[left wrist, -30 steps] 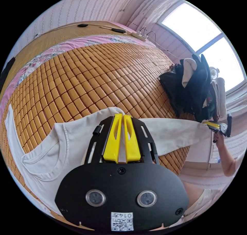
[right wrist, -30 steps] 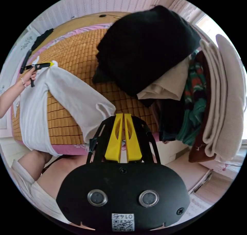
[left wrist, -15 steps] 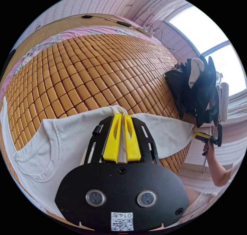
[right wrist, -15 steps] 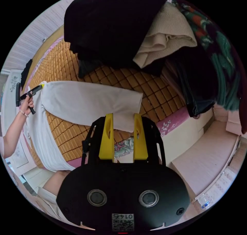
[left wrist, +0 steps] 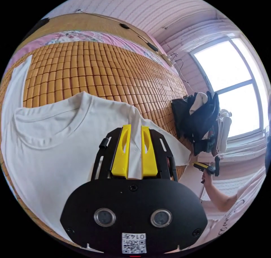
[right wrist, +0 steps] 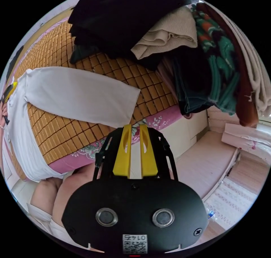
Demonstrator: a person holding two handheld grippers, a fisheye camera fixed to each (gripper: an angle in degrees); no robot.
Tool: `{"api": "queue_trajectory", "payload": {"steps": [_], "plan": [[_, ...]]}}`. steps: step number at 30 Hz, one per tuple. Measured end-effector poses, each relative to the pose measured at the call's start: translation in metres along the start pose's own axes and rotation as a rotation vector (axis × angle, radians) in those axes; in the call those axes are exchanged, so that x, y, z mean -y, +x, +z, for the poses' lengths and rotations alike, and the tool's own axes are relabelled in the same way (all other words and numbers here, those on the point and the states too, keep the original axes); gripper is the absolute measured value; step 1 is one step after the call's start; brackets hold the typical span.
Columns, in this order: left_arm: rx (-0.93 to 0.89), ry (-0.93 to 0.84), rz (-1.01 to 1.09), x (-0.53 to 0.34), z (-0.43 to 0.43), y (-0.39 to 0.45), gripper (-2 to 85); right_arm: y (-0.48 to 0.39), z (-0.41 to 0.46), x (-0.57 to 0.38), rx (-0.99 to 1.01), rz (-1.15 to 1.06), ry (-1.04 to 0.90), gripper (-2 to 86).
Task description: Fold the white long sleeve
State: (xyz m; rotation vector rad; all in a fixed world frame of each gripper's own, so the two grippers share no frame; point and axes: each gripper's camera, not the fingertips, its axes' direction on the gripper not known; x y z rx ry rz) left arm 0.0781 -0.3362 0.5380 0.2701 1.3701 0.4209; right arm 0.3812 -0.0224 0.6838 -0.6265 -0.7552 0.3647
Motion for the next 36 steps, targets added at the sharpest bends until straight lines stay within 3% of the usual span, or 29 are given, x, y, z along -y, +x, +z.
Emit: {"api": "queue_trajectory", "payload": {"steps": [6,14,19,23,25,27,30,33,35,36], "plan": [[0.257,0.033,-0.102,-0.089,-0.143,-0.029,5.9,-0.118,-0.015,0.052,0.080,-0.375,0.181,5.6],[0.415,0.036,-0.235,-0.171,-0.258,-0.040,5.6,-0.439,-0.030,0.169,0.479,-0.977,0.436,8.1],[0.395,0.005,-0.257,-0.179,-0.275,-0.023,6.0,-0.612,0.005,0.202,0.458,-1.089,0.390,9.3],[0.381,0.056,-0.256,-0.174,-0.302,0.001,5.2,-0.703,0.085,0.225,0.289,-1.071,0.296,12.2],[0.350,0.066,-0.263,-0.168,-0.317,0.009,5.1,-0.719,0.127,0.234,0.198,-1.061,0.227,11.9],[0.320,0.076,-0.260,-0.164,-0.331,0.017,5.1,-0.715,0.142,0.233,0.207,-1.068,0.278,9.9],[0.283,0.107,-0.259,-0.158,-0.354,0.032,5.1,-0.706,0.168,0.230,0.215,-1.160,0.272,2.3],[0.254,0.119,-0.267,-0.151,-0.380,0.050,5.6,-0.678,0.154,0.203,0.422,-1.332,0.358,1.0],[0.234,0.154,-0.281,-0.153,-0.412,0.069,5.9,-0.644,0.125,0.161,0.730,-1.616,0.378,0.8],[0.227,0.167,-0.284,-0.154,-0.422,0.074,5.9,-0.637,0.120,0.150,0.794,-1.688,0.362,0.8]]}}
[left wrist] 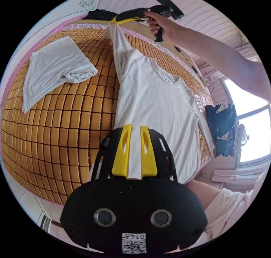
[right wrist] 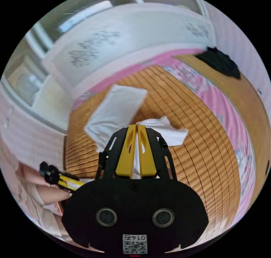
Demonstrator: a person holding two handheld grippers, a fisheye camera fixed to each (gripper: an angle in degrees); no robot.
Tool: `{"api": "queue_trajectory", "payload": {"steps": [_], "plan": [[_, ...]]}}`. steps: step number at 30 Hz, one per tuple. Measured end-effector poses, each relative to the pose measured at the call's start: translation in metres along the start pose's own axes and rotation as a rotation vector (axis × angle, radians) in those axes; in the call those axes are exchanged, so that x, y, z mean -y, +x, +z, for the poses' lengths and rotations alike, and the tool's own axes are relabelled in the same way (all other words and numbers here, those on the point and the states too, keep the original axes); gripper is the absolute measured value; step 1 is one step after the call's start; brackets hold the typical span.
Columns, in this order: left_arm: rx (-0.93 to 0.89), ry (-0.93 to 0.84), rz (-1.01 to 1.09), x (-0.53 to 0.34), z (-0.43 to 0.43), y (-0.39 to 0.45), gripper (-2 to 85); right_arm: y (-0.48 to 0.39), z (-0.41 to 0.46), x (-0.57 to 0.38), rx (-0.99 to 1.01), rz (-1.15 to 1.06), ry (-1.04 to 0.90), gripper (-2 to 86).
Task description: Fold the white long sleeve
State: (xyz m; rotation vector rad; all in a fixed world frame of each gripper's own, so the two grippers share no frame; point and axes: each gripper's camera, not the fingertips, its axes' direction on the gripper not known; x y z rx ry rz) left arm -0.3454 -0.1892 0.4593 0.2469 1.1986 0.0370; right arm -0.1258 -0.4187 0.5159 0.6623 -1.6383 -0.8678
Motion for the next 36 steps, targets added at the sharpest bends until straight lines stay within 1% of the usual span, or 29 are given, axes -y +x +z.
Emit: {"api": "queue_trajectory", "payload": {"steps": [2,4,6,9,11,13,16,18,20,22,24,25,27,28,29,32,33,35,36], "plan": [[-0.010,0.033,-0.032,-0.009,-0.048,0.009,5.9,-0.041,-0.008,-0.004,0.244,-0.180,0.011,1.2],[-0.007,0.046,-0.077,-0.020,-0.086,0.012,5.9,-0.058,0.001,-0.009,0.332,-0.237,-0.012,1.9],[0.001,0.058,-0.136,-0.033,-0.123,0.010,5.9,-0.063,0.019,-0.019,0.327,-0.248,-0.055,3.7],[0.058,0.062,-0.242,-0.054,-0.176,-0.002,5.9,-0.051,0.053,-0.051,0.166,-0.198,-0.149,8.9],[0.132,0.058,-0.328,-0.068,-0.209,-0.018,5.9,-0.033,0.082,-0.089,0.029,-0.121,-0.235,9.9],[0.176,0.059,-0.407,-0.076,-0.232,-0.034,5.9,-0.018,0.105,-0.119,-0.061,-0.062,-0.307,10.1],[0.209,0.150,-0.534,-0.080,-0.275,-0.063,5.8,0.000,0.147,-0.166,-0.210,-0.016,-0.440,10.8],[0.238,0.160,-0.619,-0.077,-0.290,-0.082,6.0,0.007,0.169,-0.186,-0.258,-0.003,-0.486,11.4],[0.230,0.171,-0.710,-0.070,-0.303,-0.102,7.0,0.015,0.196,-0.207,-0.277,0.013,-0.535,11.5],[0.210,0.178,-0.740,-0.062,-0.310,-0.108,8.0,0.019,0.211,-0.219,-0.280,0.025,-0.549,11.3],[0.241,0.164,-0.751,-0.052,-0.315,-0.109,8.6,0.019,0.217,-0.227,-0.327,0.019,-0.536,10.4],[0.285,0.147,-0.749,-0.045,-0.316,-0.110,8.7,0.020,0.220,-0.231,-0.330,0.016,-0.538,9.3],[0.292,0.085,-0.736,-0.032,-0.312,-0.112,7.9,0.022,0.224,-0.237,-0.326,0.012,-0.543,7.7],[0.342,0.080,-0.702,-0.024,-0.317,-0.102,6.7,0.021,0.226,-0.242,-0.341,-0.001,-0.542,6.5],[0.327,0.046,-0.651,-0.016,-0.319,-0.094,4.1,0.021,0.227,-0.246,-0.375,-0.014,-0.544,4.4],[0.337,0.008,-0.588,-0.002,-0.338,-0.074,0.0,0.027,0.224,-0.255,-0.365,-0.007,-0.528,0.3],[0.341,0.036,-0.570,-0.001,-0.347,-0.068,-0.2,0.029,0.222,-0.256,-0.364,0.001,-0.519,0.1],[0.405,0.244,-0.438,-0.003,-0.408,-0.029,-0.8,0.037,0.209,-0.260,-0.350,0.043,-0.472,-0.4],[0.436,0.292,-0.404,-0.005,-0.425,-0.018,-0.8,0.039,0.205,-0.261,-0.345,0.052,-0.460,-0.5]]}}
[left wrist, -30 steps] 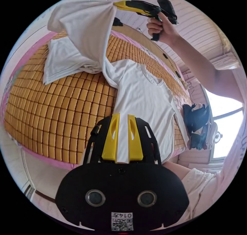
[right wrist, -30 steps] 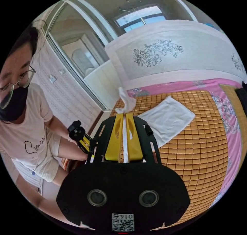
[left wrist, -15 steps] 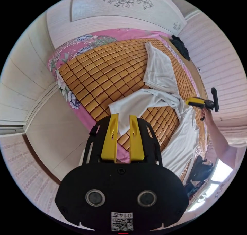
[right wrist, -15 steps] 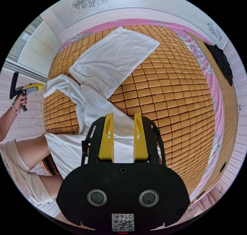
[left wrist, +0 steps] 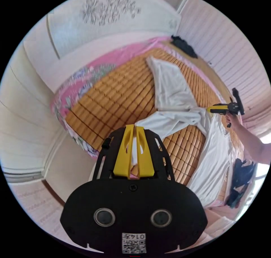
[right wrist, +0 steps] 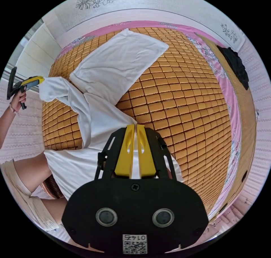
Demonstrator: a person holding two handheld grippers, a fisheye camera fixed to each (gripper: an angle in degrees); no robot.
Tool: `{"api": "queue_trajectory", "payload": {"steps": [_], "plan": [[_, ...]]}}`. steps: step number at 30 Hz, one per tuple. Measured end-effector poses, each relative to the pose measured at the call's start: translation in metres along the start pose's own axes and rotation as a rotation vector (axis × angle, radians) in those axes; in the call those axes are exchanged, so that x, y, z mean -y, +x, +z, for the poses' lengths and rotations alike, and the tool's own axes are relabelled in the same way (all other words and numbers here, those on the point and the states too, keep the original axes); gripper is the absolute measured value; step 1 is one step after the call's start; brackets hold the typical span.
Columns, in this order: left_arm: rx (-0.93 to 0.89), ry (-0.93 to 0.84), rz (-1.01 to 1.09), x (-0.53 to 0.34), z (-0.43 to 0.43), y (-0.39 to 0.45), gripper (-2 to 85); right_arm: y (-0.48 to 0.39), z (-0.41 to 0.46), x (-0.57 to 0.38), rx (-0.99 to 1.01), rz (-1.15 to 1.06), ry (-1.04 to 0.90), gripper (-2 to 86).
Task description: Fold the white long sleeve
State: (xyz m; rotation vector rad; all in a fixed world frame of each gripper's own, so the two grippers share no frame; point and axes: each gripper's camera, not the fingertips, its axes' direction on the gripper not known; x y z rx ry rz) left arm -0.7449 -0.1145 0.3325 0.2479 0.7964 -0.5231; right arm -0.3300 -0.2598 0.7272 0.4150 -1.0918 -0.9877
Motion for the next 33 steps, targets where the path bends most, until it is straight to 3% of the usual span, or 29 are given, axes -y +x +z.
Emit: {"api": "queue_trajectory", "payload": {"steps": [2,6,9,14,24,30,33], "plan": [[0.117,0.211,0.033,-0.010,-0.077,0.006,-0.8,0.009,-0.005,-0.007,0.028,0.027,0.037,-0.6],[0.129,0.364,0.017,-0.042,-0.126,0.007,-0.1,0.013,-0.003,-0.011,0.070,0.057,0.066,-0.6],[0.137,0.257,-0.115,-0.074,-0.092,-0.011,1.5,0.014,0.009,-0.008,0.080,0.066,0.049,-0.5],[0.040,-0.071,-0.325,-0.121,-0.016,-0.058,5.7,0.009,0.022,0.001,0.038,0.034,-0.001,-0.5],[-0.062,-0.151,-0.179,-0.131,-0.066,-0.079,6.0,0.015,0.011,0.012,0.016,0.018,-0.030,-0.4],[-0.111,-0.103,-0.325,-0.093,-0.070,-0.109,5.5,0.021,-0.008,0.016,0.016,0.014,-0.028,-0.4],[-0.200,-0.138,-0.381,-0.059,-0.029,-0.100,8.5,0.023,-0.020,0.020,0.013,0.019,-0.030,-0.3]]}}
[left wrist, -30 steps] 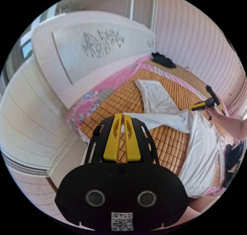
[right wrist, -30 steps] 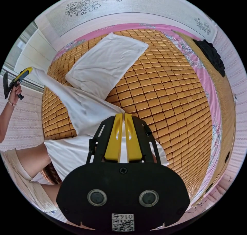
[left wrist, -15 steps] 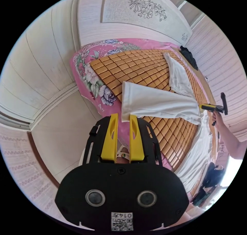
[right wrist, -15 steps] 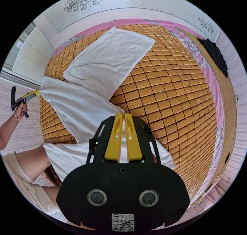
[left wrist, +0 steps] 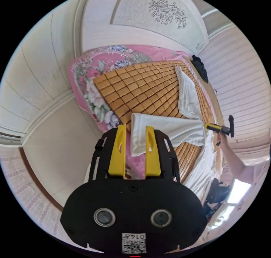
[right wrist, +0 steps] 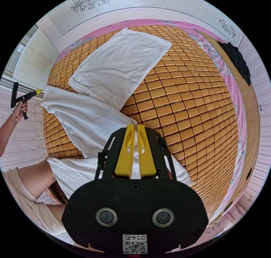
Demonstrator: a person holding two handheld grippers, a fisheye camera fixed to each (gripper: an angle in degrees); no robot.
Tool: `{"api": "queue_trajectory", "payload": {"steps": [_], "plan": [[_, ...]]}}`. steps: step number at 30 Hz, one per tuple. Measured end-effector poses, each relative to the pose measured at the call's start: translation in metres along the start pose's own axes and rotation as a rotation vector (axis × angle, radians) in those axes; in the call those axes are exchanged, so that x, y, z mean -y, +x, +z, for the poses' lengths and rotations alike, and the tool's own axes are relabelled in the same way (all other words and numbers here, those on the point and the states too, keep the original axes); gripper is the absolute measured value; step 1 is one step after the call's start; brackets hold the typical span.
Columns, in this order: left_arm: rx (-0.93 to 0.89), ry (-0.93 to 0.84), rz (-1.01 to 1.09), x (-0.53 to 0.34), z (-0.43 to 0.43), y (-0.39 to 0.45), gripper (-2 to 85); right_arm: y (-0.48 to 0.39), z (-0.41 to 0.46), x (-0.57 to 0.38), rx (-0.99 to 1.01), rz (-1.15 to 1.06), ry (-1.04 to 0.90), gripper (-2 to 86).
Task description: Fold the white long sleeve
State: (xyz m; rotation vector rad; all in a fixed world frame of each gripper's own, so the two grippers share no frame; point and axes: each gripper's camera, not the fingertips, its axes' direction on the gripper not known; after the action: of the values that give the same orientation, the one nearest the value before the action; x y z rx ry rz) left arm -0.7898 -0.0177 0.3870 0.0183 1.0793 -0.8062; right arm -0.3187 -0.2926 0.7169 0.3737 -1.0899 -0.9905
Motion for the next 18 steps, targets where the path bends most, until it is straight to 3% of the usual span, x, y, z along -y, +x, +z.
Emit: {"api": "queue_trajectory", "payload": {"steps": [4,7,13,18], "plan": [[0.117,-0.037,0.048,0.018,0.026,0.023,1.9,0.004,-0.022,0.004,-0.001,0.003,0.001,-0.3],[0.078,-0.108,0.118,0.025,0.032,0.037,-0.4,0.006,-0.045,0.005,-0.008,-0.009,0.025,-0.1],[0.057,0.138,0.190,0.061,-0.015,0.060,-1.0,0.018,-0.082,0.010,0.008,0.020,0.057,0.1],[0.083,0.202,0.286,0.077,0.002,0.075,-0.9,0.025,-0.098,0.021,0.016,0.099,0.074,0.4]]}}
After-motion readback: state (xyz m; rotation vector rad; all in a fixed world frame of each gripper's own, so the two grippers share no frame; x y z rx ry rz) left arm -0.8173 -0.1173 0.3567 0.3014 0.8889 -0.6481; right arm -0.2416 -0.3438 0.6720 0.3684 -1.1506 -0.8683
